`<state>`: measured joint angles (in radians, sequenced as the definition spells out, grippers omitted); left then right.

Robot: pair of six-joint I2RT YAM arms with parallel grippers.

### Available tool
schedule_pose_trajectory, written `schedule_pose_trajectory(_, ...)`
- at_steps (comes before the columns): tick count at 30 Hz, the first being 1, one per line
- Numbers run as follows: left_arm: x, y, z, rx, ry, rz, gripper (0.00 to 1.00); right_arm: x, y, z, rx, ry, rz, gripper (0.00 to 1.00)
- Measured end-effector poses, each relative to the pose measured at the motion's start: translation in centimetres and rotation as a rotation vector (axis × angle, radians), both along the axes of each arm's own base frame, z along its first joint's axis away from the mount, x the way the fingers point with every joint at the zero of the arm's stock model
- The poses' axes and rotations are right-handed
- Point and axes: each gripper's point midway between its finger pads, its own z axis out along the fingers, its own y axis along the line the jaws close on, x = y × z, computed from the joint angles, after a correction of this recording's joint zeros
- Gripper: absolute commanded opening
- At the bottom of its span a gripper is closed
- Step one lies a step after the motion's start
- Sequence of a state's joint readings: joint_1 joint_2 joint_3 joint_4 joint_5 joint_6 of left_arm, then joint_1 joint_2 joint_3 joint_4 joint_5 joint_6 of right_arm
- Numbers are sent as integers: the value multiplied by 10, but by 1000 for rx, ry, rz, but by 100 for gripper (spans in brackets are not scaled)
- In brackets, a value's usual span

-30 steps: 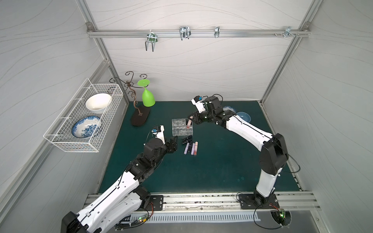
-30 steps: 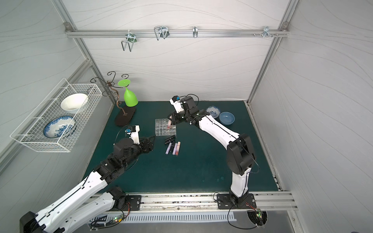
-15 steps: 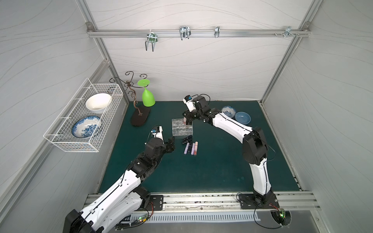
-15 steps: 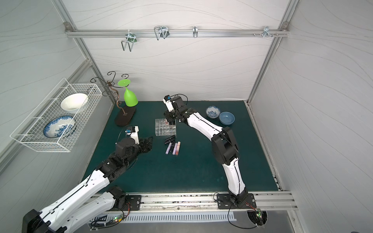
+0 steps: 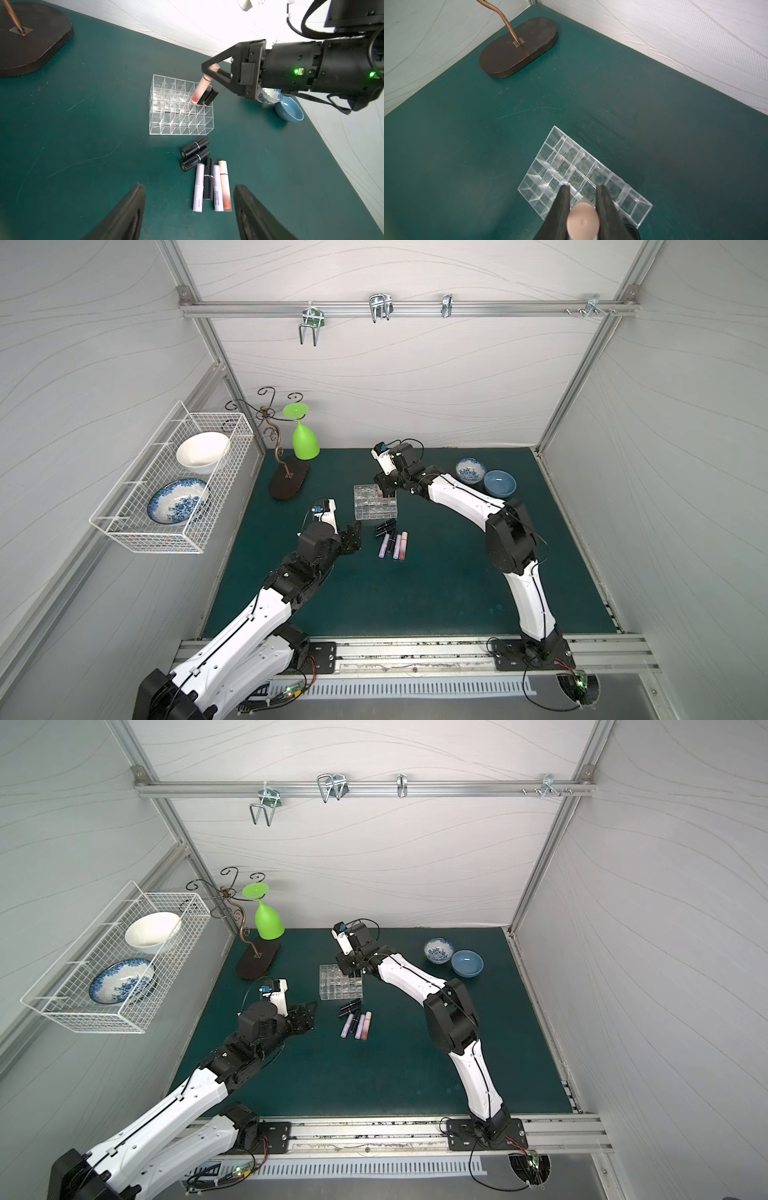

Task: Arrange the lipsticks in the organizer
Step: Place the lipstick in the storage box.

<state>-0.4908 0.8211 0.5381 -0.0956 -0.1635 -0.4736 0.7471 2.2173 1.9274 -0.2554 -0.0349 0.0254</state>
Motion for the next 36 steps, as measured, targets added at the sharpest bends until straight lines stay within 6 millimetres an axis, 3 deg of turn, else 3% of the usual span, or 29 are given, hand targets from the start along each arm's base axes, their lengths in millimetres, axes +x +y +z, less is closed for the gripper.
schedule_pose_trajectory(19, -1, -4, 0, -9, 4, -20, 72, 9, 10, -16, -25, -15, -1, 22)
schedule_pose_trajectory(30, -2, -6, -2, -9, 12, -32, 74, 2, 12, -21, -55, -28, 5, 52)
schedule_pose_trajectory(33, -2, -10, -7, -10, 32, -53, 74, -9, 2, -17, -68, -23, -3, 53)
schedule_pose_trajectory(36, -2, -17, -16, -10, 68, -83, 72, -29, -23, 7, -65, -31, -33, 55)
